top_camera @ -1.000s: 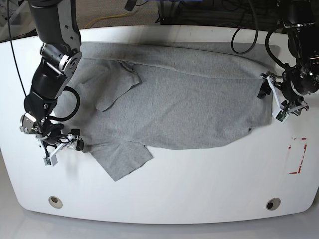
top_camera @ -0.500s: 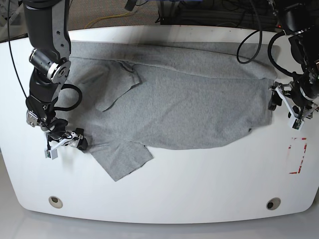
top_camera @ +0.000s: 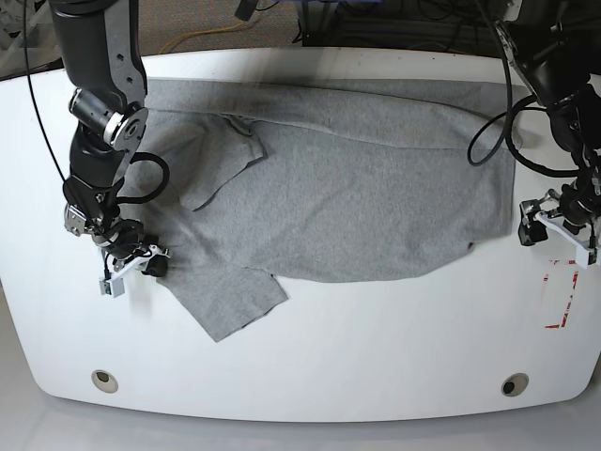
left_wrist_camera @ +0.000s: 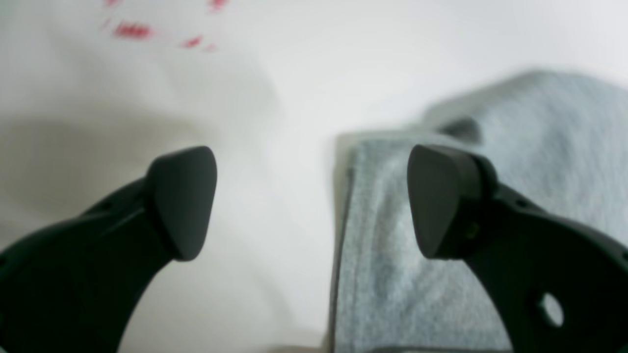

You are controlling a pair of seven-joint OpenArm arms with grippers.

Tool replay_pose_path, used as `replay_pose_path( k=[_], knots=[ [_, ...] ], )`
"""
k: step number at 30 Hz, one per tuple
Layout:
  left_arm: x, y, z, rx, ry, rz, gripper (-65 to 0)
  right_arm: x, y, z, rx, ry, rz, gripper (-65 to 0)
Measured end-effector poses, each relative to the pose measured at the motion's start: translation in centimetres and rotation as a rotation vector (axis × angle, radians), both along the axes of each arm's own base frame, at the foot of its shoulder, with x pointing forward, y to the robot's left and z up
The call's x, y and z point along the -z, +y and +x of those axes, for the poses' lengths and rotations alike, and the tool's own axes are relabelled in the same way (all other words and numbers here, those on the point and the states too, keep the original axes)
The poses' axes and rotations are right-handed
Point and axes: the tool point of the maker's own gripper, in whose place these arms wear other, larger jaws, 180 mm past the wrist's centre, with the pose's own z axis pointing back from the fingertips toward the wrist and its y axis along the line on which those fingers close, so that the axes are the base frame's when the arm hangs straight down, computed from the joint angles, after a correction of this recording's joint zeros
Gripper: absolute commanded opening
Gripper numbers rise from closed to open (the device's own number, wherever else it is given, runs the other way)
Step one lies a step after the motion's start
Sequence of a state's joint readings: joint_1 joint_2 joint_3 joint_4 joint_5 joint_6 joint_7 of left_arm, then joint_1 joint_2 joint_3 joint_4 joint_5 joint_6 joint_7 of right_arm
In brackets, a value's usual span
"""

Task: Fold the T-shirt properly
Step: 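Move both grippers to the opposite shirt edge and grasp it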

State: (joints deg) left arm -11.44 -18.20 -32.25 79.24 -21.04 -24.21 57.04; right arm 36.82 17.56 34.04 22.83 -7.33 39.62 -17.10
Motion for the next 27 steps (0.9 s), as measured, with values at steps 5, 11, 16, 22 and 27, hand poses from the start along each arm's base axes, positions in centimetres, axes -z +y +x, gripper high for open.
replay_pose_path(
  k=[5, 11, 16, 22, 27],
  knots=[
    [1.4, -1.3, 1.7, 0.017, 0.009, -0.065, -7.5, 0.0, 0.1, 0.0, -0.002, 0.000, 0.002, -55.3],
    [4.2, -4.0, 3.2, 0.073, 0.064, -0.124, -7.6, 0.0, 0.2, 0.0, -0.002, -0.001, 0.004, -55.2],
    [5.6, -4.9, 3.4, 0.089, 0.096, -0.143, -7.8, 0.0, 0.3, 0.1, -0.003, -0.001, 0.004, -55.5],
    [6.7, -5.5, 3.8, 0.101, 0.094, -0.158, -14.6, -0.1, 0.3, 0.1, -0.003, -0.002, 0.004, -55.5],
    [7.4, -6.9, 3.7, 0.155, 0.131, -0.142, -46.9, -0.1, 0.3, 0.2, -0.004, -0.003, 0.004, -55.5]
  ],
)
